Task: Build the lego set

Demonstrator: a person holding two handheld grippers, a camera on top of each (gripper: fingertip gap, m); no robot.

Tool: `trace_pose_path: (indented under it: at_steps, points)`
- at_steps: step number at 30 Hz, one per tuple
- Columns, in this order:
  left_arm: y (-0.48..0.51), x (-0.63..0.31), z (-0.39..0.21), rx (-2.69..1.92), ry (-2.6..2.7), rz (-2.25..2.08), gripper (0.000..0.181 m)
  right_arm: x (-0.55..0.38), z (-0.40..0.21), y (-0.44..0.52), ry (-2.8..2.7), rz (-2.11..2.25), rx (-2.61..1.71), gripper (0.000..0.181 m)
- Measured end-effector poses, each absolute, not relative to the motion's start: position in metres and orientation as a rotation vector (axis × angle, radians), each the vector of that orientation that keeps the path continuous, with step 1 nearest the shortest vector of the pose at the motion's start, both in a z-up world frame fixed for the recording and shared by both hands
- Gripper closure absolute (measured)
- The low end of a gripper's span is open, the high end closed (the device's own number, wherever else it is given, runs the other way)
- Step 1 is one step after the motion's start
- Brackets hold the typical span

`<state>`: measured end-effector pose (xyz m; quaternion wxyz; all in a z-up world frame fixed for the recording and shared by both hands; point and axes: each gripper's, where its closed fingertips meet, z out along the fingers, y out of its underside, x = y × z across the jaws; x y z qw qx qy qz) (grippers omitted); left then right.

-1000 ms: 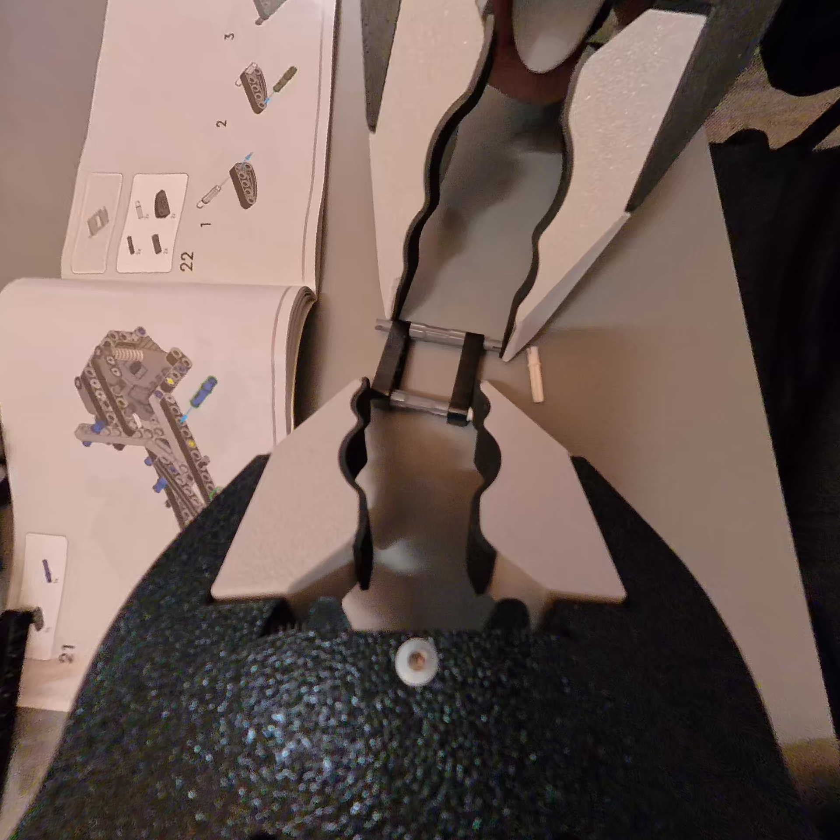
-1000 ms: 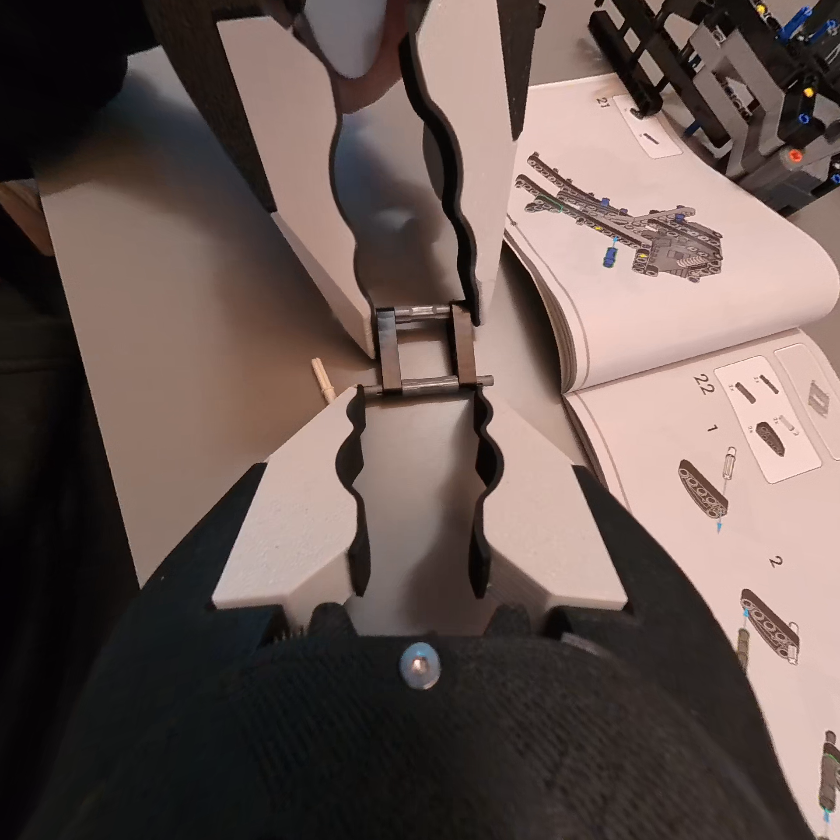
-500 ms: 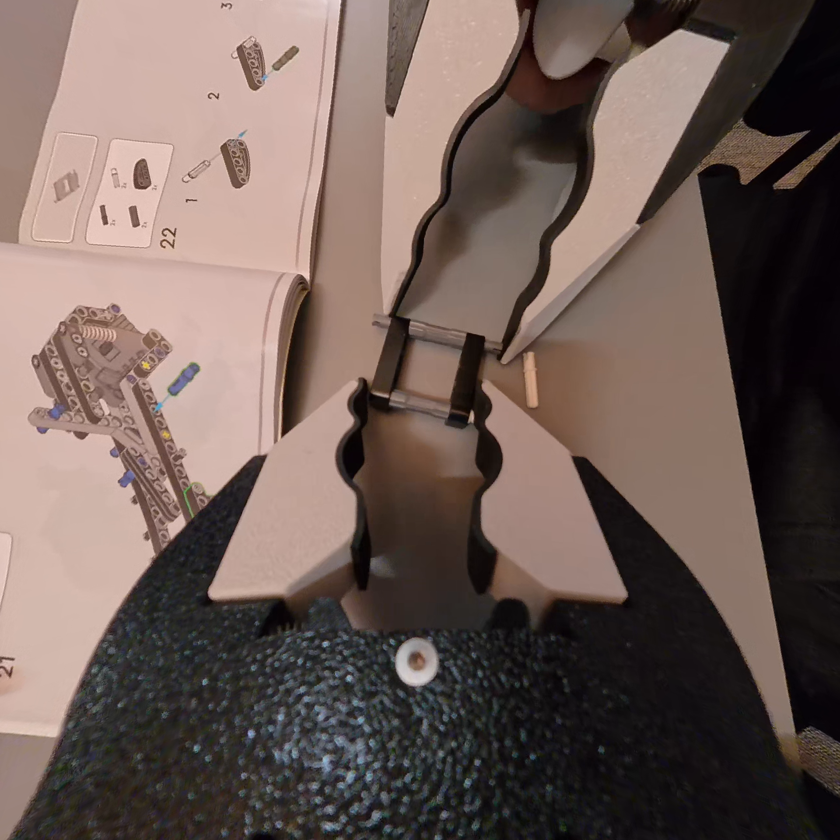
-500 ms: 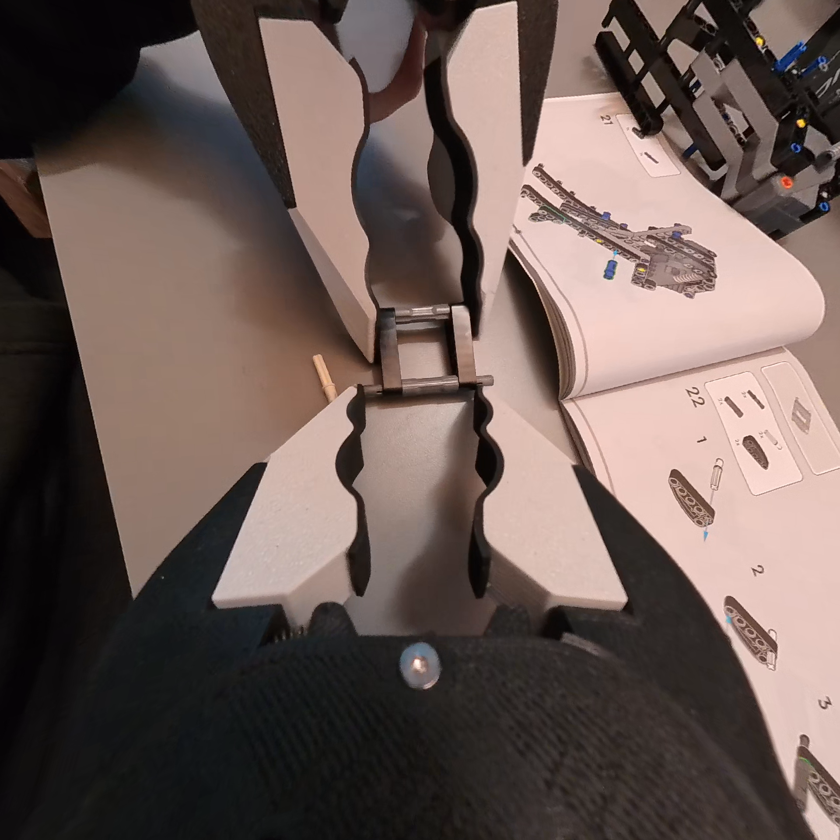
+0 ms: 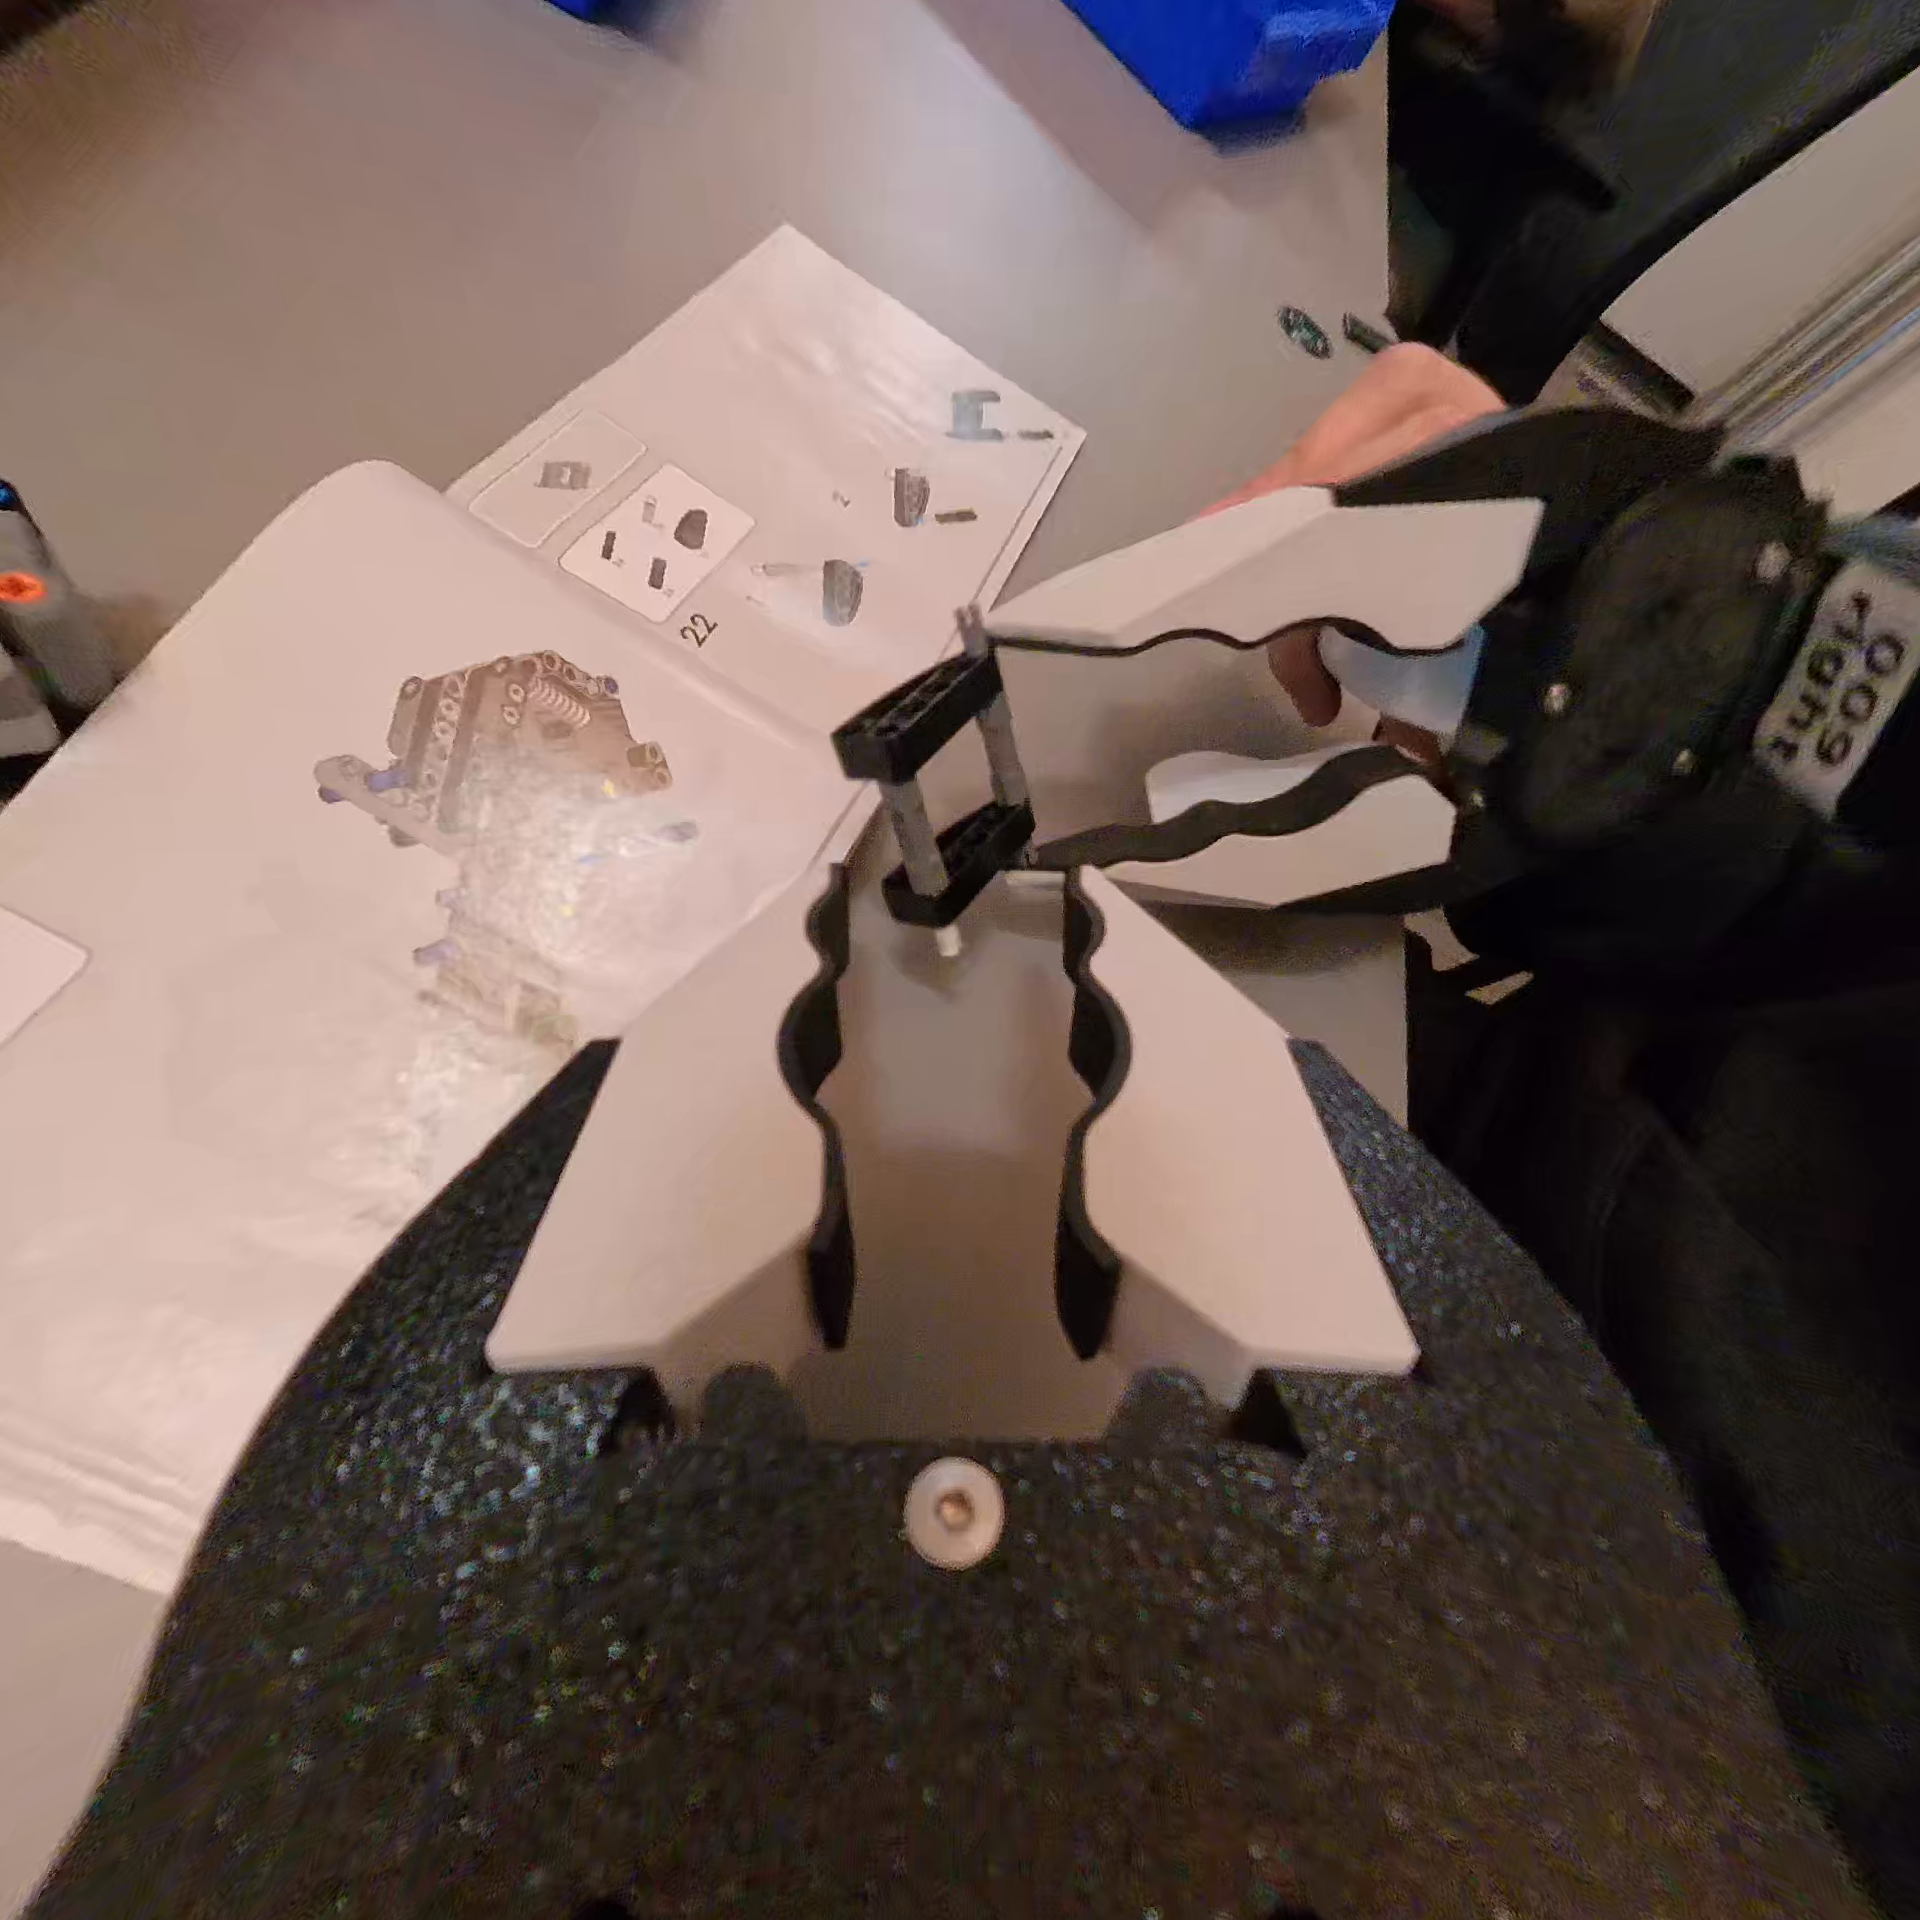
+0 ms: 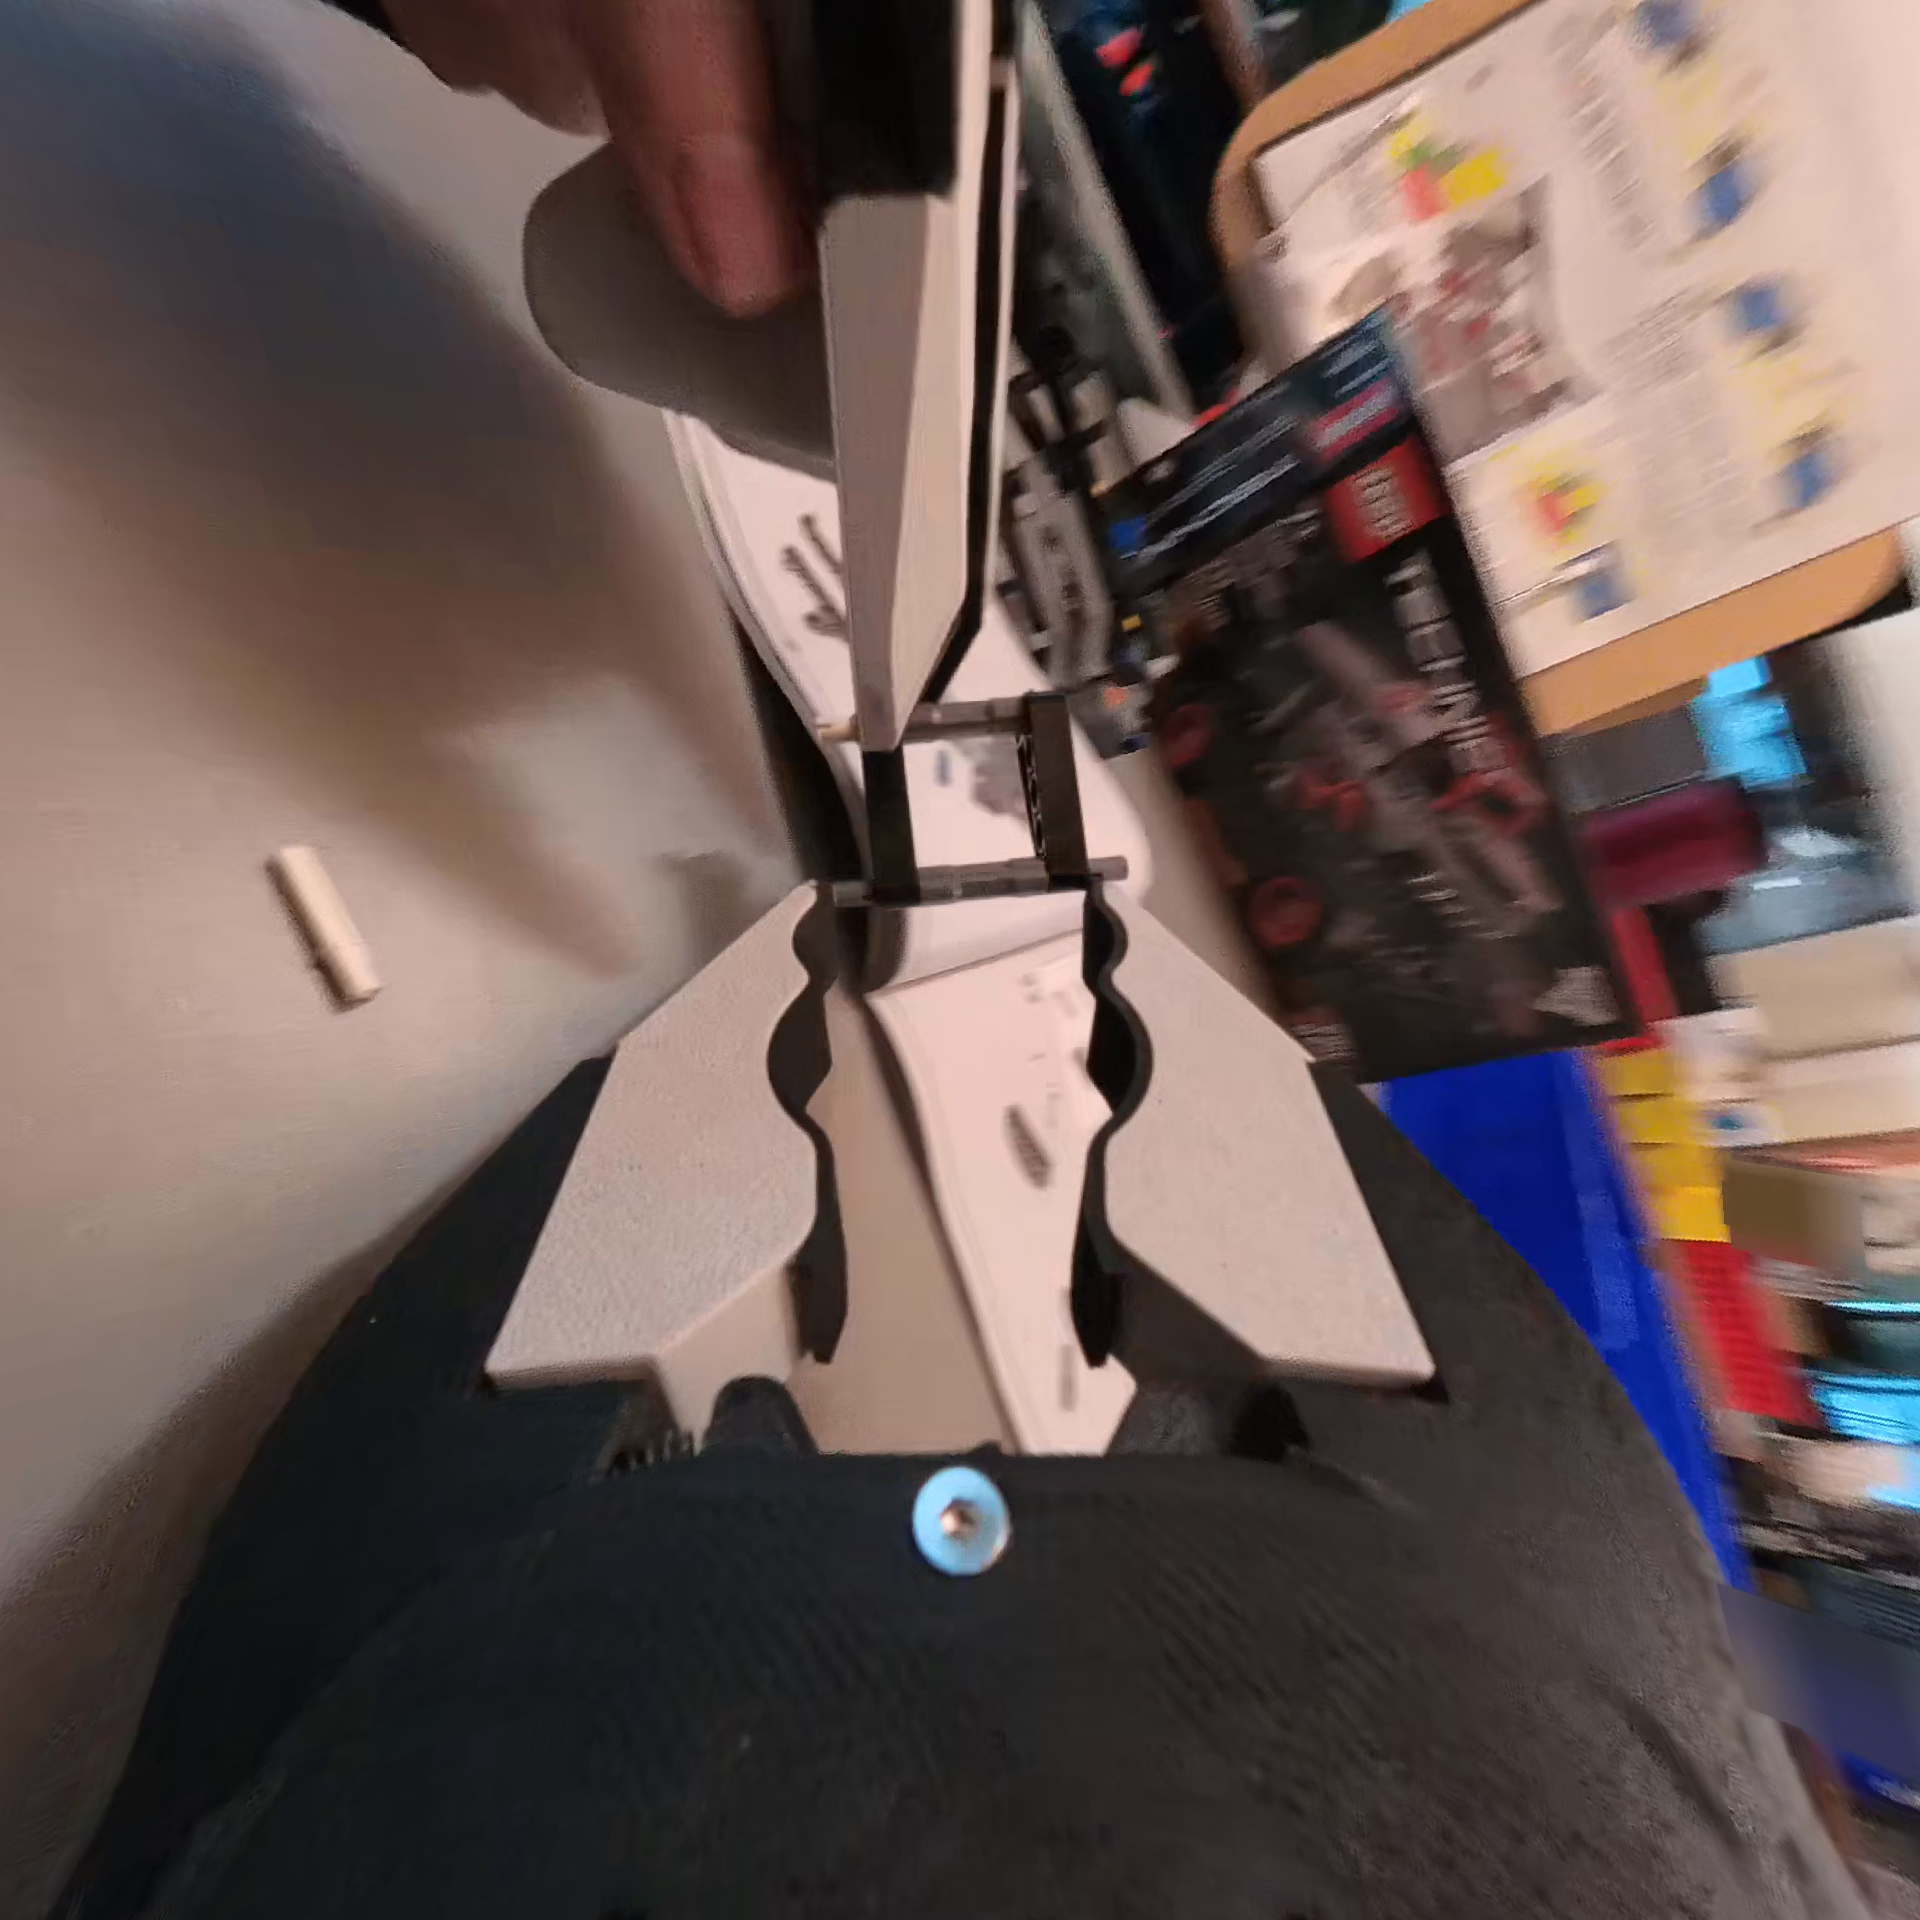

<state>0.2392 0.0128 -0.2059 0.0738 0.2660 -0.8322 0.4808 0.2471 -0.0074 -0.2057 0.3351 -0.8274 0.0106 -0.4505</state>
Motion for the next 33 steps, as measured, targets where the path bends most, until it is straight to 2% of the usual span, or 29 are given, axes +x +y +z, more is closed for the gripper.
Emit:
trace_pose_path:
  at_steps: [1,3,6,7,8,16,19,20,21,25,28,31,33]
  points:
    - [0.012,0.241,-0.204,0.8,-2.496,1.468,0.147,0.249,-0.199,-0.007,-0.013,-1.286,-2.129,0.136]
    - [0.011,0.244,-0.196,0.787,-2.504,1.542,0.157,0.249,-0.189,-0.006,-0.093,-1.461,-2.081,0.135]
    - [0.01,0.246,-0.18,0.734,-2.492,1.67,0.161,0.245,-0.179,-0.002,-0.205,-1.636,-2.002,0.135]
    - [0.011,0.246,-0.177,0.716,-2.502,1.693,0.174,0.244,-0.174,-0.001,-0.216,-1.673,-1.963,0.135]
    - [0.011,0.246,-0.176,0.683,-2.524,1.71,0.177,0.242,-0.169,0.0,-0.22,-1.685,-1.936,0.135]
    - [0.004,0.243,-0.151,0.325,-2.706,2.027,0.174,0.239,-0.152,-0.007,-0.204,-1.732,-1.833,0.135]
    - [0.002,0.242,-0.146,0.351,-2.688,2.03,0.177,0.241,-0.152,-0.01,-0.196,-1.729,-1.826,0.136]
    - [0.003,0.244,-0.145,0.376,-2.693,2.037,0.178,0.243,-0.153,-0.013,-0.179,-1.73,-1.839,0.15]
    - [0.004,0.245,-0.145,0.368,-2.696,2.048,0.178,0.243,-0.155,-0.013,-0.18,-1.713,-1.847,0.154]
    - [0.004,0.248,-0.145,0.392,-2.695,2.067,0.178,0.241,-0.154,-0.012,-0.13,-1.578,-1.827,0.149]
    - [0.006,0.253,-0.147,0.369,-2.764,2.077,0.178,0.236,-0.153,-0.009,-0.098,-1.377,-1.809,0.135]
    - [0.007,0.255,-0.147,0.309,-2.807,2.108,0.178,0.237,-0.143,-0.017,0.042,-1.168,-1.752,0.135]
    - [0.011,0.259,-0.148,0.327,-2.839,2.116,0.178,0.229,-0.156,-0.013,0.107,-0.861,-1.83,0.139]
